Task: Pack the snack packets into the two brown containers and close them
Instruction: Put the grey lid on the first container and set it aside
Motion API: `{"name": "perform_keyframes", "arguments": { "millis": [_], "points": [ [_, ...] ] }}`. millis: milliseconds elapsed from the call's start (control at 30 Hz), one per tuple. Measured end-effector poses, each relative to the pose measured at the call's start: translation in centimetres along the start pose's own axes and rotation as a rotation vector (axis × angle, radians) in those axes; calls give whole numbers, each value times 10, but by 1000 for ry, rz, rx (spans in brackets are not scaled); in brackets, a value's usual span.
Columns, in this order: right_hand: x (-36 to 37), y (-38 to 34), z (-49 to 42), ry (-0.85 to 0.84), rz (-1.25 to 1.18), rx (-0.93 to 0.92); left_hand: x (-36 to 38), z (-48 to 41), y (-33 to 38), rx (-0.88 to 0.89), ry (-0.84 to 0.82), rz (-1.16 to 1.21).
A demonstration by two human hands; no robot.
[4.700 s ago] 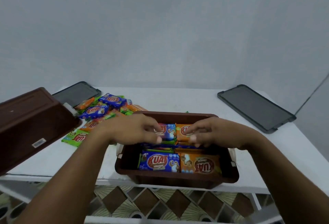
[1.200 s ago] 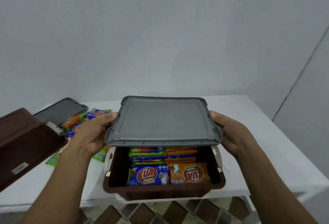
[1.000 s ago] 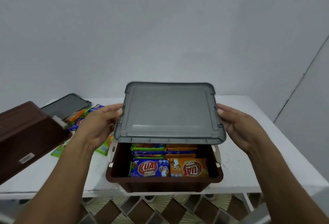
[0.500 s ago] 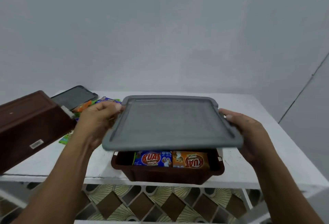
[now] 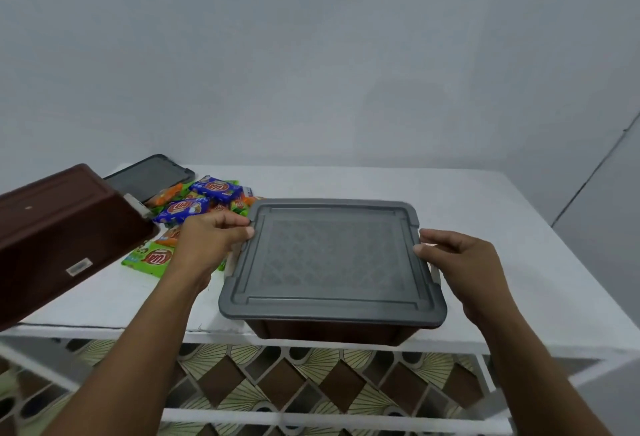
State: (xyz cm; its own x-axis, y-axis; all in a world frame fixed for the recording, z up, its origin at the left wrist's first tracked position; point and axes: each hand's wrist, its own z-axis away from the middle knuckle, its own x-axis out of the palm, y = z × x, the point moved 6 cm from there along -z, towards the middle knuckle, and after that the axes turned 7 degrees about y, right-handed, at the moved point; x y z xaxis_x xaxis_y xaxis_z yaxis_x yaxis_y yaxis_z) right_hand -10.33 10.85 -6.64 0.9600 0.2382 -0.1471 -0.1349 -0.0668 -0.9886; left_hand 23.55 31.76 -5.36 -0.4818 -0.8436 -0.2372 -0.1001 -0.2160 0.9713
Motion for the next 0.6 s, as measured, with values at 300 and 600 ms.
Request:
{"name": "perform_keyframes", "arguments": {
  "millis": [300, 600],
  "points": [
    [-2, 11, 7, -9, 5, 7, 0, 10, -7, -70, 9, -9],
    [12, 34, 11, -248, -215, 358, 16, 19, -17, -240, -17, -88]
  ]
}}
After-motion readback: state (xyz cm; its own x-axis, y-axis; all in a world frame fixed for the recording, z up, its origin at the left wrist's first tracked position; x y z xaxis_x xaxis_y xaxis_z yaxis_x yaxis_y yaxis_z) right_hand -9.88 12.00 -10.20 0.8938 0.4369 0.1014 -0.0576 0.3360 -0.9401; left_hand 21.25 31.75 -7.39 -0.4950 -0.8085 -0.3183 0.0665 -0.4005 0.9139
